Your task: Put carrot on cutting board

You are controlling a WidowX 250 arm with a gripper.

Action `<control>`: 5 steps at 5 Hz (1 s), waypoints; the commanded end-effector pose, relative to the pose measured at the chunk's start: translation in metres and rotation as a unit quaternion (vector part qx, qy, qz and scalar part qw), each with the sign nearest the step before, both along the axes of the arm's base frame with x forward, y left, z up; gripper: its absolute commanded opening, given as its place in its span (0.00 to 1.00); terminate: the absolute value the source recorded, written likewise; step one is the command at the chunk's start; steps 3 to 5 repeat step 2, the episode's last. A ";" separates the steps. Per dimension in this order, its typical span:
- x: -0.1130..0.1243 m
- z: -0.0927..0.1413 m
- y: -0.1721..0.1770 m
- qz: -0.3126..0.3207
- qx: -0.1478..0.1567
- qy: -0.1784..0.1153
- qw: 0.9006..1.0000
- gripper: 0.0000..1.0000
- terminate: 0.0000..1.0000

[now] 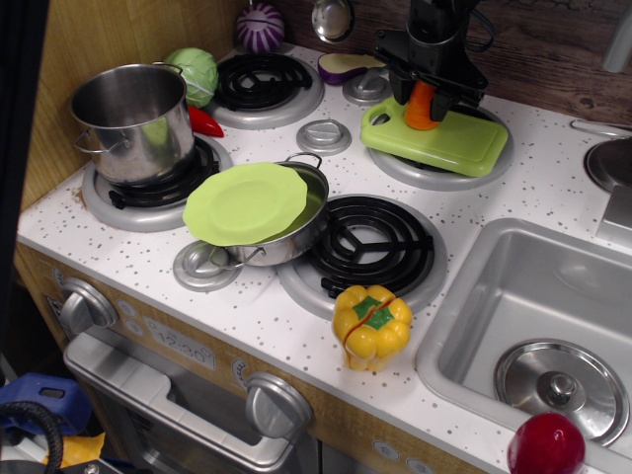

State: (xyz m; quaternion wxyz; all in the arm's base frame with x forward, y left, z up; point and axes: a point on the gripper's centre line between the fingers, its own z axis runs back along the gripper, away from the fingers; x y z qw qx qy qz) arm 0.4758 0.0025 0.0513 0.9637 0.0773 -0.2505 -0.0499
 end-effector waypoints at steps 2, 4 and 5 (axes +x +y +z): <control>0.006 0.022 -0.001 -0.004 -0.004 -0.029 1.000 1.00 1.00; 0.006 0.022 -0.001 -0.004 -0.004 -0.029 1.000 1.00 1.00; 0.006 0.022 -0.001 -0.004 -0.004 -0.029 1.000 1.00 1.00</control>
